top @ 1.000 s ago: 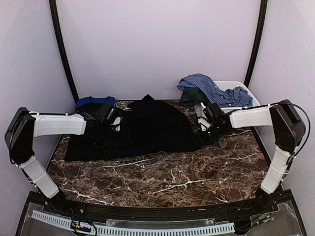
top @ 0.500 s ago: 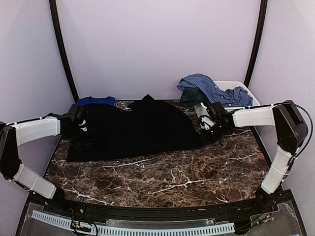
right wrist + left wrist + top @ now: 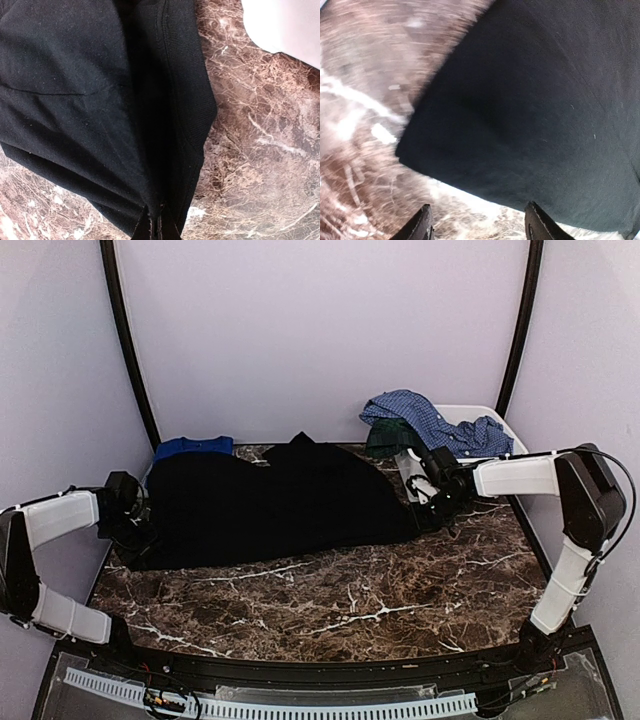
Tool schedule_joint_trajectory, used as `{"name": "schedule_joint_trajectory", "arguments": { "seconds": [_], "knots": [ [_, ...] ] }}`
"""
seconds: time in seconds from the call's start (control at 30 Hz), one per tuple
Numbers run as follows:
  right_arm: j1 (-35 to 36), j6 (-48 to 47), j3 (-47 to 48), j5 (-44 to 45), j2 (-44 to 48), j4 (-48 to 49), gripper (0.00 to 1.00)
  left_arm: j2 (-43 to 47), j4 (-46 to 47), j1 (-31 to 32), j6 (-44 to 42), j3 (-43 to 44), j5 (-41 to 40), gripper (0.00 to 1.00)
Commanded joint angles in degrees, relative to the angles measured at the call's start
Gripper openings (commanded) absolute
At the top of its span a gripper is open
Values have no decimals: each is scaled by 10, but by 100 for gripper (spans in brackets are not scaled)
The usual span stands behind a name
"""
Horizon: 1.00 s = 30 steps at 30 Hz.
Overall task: Fold and stack the mixed laundry pile
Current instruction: Adjust the 1/3-folded shirt at the center of the board.
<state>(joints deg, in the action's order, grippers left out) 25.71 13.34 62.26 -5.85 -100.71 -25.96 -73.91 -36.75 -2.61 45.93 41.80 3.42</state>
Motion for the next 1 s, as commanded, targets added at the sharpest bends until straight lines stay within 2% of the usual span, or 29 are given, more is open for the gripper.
{"name": "schedule_joint_trajectory", "arguments": {
  "seconds": [0.0,0.1,0.23,0.43,0.47,0.5,0.57,0.67,0.97],
  "knots": [
    [-4,-2,10,-7,-10,-12,0,22,-46,-32,56,-16,-26,59],
    [-4,0,12,-11,-12,-11,0,-10,-41,-61,60,-18,-18,55],
    [-6,3,10,-24,-8,-7,0,-62,-18,-69,54,-10,-10,48],
    [-13,7,15,-42,-10,-9,0,-125,14,-83,62,-13,12,34],
    [-15,8,15,-43,-8,-11,0,-131,19,-99,62,-21,19,24],
    [-17,10,14,-41,-5,-15,0,-131,20,-108,60,-28,32,10],
    [-23,15,6,-35,10,-21,0,-122,17,-140,51,-35,45,1],
    [-35,23,-14,-29,37,-27,0,-74,-13,-184,39,-34,42,0],
    [-36,40,-48,-73,79,-40,0,39,-122,-189,42,4,77,0]
  ]
}}
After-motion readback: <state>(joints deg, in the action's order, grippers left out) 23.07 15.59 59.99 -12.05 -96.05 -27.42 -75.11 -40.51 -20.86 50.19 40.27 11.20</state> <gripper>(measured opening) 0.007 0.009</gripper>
